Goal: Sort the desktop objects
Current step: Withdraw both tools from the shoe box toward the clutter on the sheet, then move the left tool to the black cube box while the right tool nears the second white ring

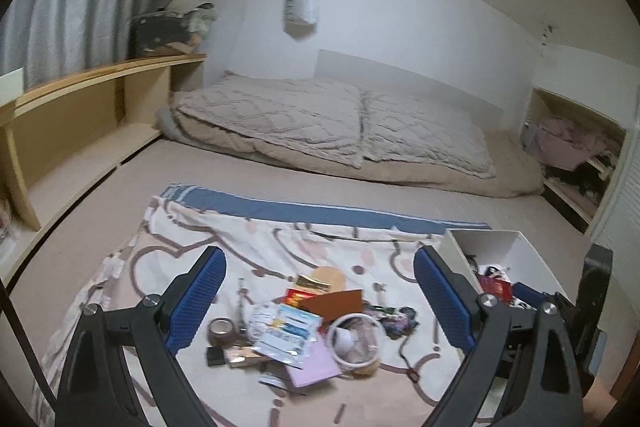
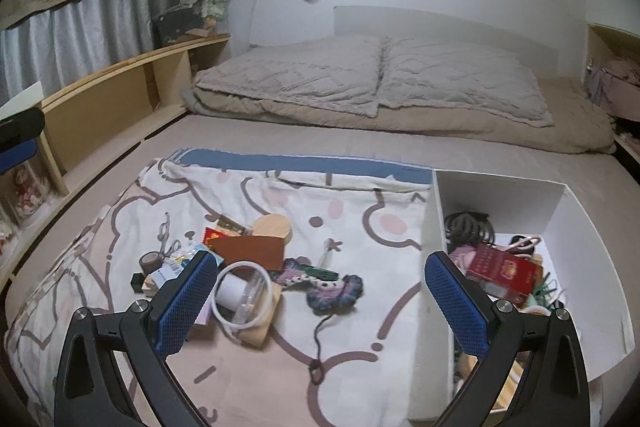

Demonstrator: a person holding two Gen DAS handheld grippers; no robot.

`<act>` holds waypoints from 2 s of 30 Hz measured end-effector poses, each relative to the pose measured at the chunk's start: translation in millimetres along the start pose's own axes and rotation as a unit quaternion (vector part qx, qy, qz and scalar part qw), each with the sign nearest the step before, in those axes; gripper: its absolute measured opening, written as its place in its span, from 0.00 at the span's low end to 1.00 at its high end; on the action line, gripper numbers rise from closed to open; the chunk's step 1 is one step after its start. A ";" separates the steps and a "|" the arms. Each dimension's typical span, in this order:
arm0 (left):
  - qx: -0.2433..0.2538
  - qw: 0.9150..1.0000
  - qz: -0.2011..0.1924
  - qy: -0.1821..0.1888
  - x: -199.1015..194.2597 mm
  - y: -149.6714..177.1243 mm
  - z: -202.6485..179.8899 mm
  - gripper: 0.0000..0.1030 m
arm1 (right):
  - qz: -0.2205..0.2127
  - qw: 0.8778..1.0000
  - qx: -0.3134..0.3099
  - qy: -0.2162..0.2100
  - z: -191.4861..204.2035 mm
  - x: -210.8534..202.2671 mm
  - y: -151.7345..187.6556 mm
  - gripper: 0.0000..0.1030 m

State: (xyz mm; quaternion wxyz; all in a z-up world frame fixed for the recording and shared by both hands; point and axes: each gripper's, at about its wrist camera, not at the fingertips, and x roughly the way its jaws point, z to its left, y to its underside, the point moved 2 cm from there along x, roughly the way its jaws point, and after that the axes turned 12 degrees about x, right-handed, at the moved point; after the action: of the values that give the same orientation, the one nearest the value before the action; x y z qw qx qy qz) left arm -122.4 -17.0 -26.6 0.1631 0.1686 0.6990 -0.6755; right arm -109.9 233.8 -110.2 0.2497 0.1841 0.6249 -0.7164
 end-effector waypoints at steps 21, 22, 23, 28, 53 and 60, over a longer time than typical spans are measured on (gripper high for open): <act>0.006 0.995 0.058 -0.079 24.4 51.0 96.2 0.93 | 0.059 0.997 -0.045 -0.033 60.7 45.3 22.1 1.00; 0.009 0.994 0.064 -0.084 28.3 54.3 99.7 0.93 | 0.065 0.996 -0.048 -0.031 61.6 48.6 23.7 1.00; 0.011 0.993 0.072 -0.089 32.9 58.4 103.5 0.93 | 0.072 0.996 -0.050 -0.028 61.9 52.1 25.4 1.00; 0.008 0.987 0.117 -0.107 60.7 78.6 116.6 0.93 | 0.096 0.994 -0.051 -0.012 58.9 69.8 31.2 1.00; 0.056 0.958 0.262 -0.098 156.8 133.8 112.0 0.93 | 0.172 0.979 -0.105 0.013 44.7 150.1 56.0 1.00; 0.049 0.946 0.304 -0.102 168.4 152.4 115.3 0.93 | 0.189 0.973 -0.129 0.017 42.7 153.0 70.7 1.00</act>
State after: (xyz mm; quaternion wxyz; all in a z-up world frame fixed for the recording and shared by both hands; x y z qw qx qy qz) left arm -202.8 -124.9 -242.8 0.4231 0.3109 0.5604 -0.6405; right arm -189.8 165.4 -248.6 0.3911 0.2774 0.6701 -0.5666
